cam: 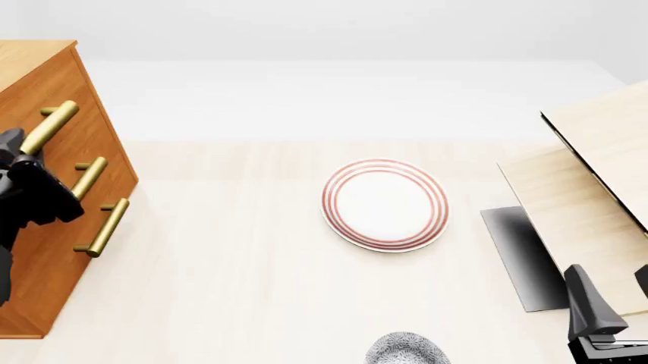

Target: Open the top drawer of the cabinet and put the bowl in it.

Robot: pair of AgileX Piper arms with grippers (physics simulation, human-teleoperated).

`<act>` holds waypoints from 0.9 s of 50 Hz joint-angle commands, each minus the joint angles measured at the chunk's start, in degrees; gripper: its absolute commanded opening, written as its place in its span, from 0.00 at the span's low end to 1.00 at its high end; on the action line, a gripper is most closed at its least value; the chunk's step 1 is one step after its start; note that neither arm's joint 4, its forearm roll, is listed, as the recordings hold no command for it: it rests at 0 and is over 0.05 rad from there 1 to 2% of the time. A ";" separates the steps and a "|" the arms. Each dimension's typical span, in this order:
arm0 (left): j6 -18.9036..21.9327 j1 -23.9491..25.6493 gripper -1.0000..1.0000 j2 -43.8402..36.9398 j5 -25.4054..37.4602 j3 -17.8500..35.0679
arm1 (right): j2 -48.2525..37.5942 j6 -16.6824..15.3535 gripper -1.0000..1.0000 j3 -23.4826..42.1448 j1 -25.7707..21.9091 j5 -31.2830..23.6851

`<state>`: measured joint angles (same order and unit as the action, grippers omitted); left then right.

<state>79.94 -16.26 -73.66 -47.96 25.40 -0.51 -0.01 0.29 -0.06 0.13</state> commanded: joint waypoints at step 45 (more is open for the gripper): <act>2.30 8.92 0.00 5.45 4.81 0.91 | 0.08 0.01 1.00 -0.04 0.02 -0.02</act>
<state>81.67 -10.02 -69.99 -43.75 24.72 -0.52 -0.01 0.29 -0.06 0.13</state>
